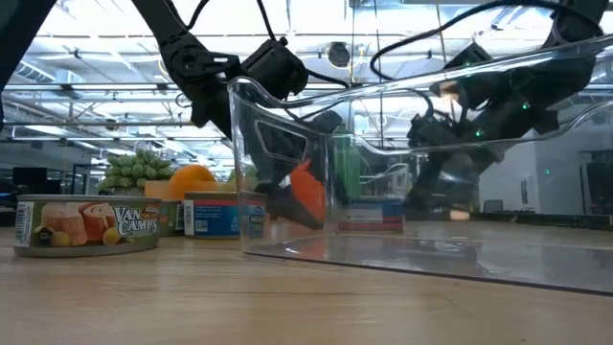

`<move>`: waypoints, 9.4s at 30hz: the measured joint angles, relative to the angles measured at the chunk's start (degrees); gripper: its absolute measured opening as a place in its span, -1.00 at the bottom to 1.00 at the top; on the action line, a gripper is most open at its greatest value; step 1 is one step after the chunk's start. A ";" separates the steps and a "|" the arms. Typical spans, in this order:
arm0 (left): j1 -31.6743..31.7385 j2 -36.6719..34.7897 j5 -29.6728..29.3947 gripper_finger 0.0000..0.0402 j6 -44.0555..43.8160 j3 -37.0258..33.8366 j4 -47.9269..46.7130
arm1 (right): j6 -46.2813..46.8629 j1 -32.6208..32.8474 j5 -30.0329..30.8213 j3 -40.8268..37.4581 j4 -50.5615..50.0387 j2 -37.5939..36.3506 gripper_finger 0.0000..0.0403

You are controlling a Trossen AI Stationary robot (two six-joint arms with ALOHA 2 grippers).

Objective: Pick & Place Food Item
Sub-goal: Put the right blue pink tuna can into the bottom transparent bin

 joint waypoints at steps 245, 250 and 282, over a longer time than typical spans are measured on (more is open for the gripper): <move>-1.64 -5.92 -4.47 0.54 31.70 0.59 -8.90 | -22.34 11.10 12.40 21.47 -21.91 -2.50 0.55; -0.54 -5.94 -4.49 0.54 31.24 0.59 -9.24 | -3.45 14.49 16.68 24.50 -35.65 -7.64 0.55; -0.22 -6.07 -10.54 0.54 29.82 0.57 -9.42 | 21.47 18.82 24.76 24.68 -39.30 3.56 0.39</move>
